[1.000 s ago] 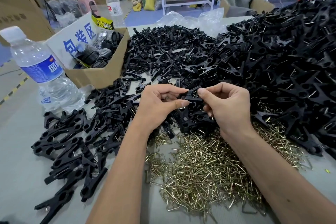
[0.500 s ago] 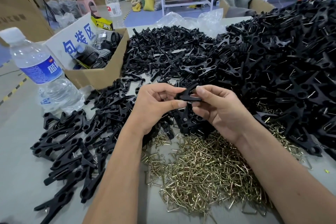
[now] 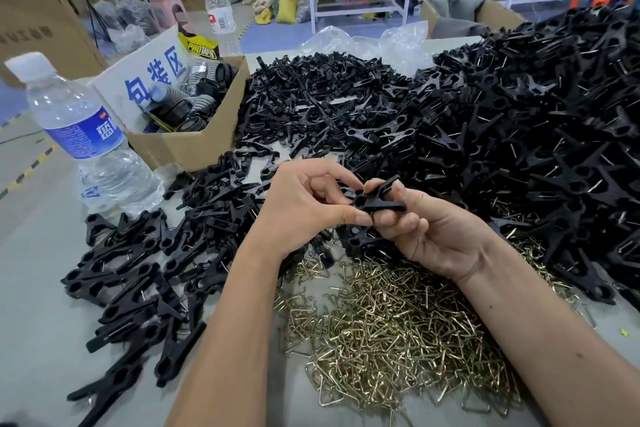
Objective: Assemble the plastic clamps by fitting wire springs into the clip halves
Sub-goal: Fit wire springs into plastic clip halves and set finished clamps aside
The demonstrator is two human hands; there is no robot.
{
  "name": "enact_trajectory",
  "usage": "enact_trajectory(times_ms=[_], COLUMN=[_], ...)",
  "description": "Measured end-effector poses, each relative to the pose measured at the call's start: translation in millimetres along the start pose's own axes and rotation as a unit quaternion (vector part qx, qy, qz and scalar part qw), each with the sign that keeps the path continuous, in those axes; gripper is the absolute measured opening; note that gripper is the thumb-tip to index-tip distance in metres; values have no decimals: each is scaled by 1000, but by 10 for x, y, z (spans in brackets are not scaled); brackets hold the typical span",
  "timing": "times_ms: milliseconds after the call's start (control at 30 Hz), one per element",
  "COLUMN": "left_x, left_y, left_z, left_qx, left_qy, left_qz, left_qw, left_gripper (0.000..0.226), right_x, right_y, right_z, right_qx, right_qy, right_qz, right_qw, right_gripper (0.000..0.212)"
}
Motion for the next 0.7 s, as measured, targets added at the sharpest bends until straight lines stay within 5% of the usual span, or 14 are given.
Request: enact_trajectory(times_ms=[300,400,500,600,700], left_x=[15,7,-61,-290,-639], left_y=[19,24,121,344,538], left_z=[-43,-58,-35,34,96], left_qx=[2,30,-30,-112,-198], left_qy=[18,37,54,112,164], left_qz=[8,4,-103,-234,-269], left_qw=[1000,999,993,959,928], left_gripper=[46,44,34,25,21], right_x=[-3,11,38,-3,-173], right_y=[24,17,-39,-117,-229], right_z=[12,56,295,733,1094], right_qx=[7,75,162,268,414], right_qy=[-8,53,185,347,470], right_qz=[7,-12,-126,-322,-476], right_qw=[1000,996,961,839,617], right_gripper=[39,38,31,29,33])
Point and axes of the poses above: each hand's wrist, its own x-axis away from the middle knuckle, its own y-axis out of the back of the hand, z = x × y, the point moved 1 cm from there along -x, towards the middle knuckle, and after that the axes turned 11 degrees about -z, right-handed, at the moved point
